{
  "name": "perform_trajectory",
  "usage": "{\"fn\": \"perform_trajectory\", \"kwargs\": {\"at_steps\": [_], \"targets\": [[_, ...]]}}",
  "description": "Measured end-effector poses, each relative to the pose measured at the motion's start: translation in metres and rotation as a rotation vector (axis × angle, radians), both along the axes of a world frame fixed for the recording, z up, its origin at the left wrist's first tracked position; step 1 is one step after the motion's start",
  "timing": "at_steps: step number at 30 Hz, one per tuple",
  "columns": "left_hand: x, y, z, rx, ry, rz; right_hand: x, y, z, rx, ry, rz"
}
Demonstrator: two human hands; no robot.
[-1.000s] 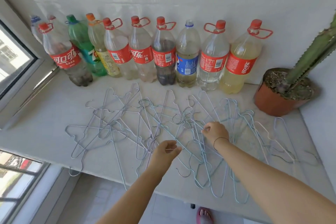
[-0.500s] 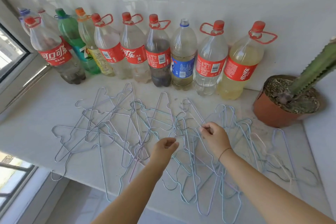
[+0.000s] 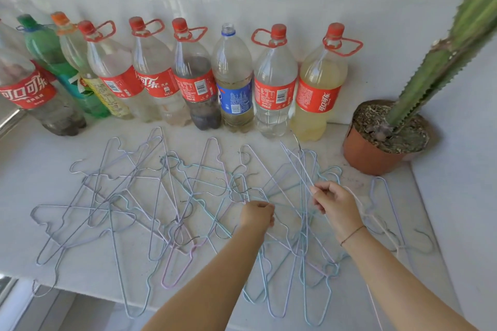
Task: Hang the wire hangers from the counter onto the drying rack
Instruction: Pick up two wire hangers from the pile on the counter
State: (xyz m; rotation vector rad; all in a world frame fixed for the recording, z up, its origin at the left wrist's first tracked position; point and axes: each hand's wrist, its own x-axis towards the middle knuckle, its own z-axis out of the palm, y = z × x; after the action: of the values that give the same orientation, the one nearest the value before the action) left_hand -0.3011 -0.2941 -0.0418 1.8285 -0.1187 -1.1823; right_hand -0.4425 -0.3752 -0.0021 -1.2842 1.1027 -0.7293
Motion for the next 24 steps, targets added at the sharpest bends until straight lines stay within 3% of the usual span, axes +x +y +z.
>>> {"fn": "perform_trajectory", "kwargs": {"at_steps": [5,11,24], "targets": [[-0.015,-0.008,0.003,0.025,0.146,0.039,-0.006,0.0,0.003,0.0,-0.027,-0.015],[-0.022,-0.009,0.014,-0.131,0.231,0.043,-0.008,0.0,0.012,0.0,-0.056,-0.018],[0.01,0.047,0.058,-0.312,0.203,0.047,0.036,0.029,0.044,-0.029,-0.12,-0.015]]}}
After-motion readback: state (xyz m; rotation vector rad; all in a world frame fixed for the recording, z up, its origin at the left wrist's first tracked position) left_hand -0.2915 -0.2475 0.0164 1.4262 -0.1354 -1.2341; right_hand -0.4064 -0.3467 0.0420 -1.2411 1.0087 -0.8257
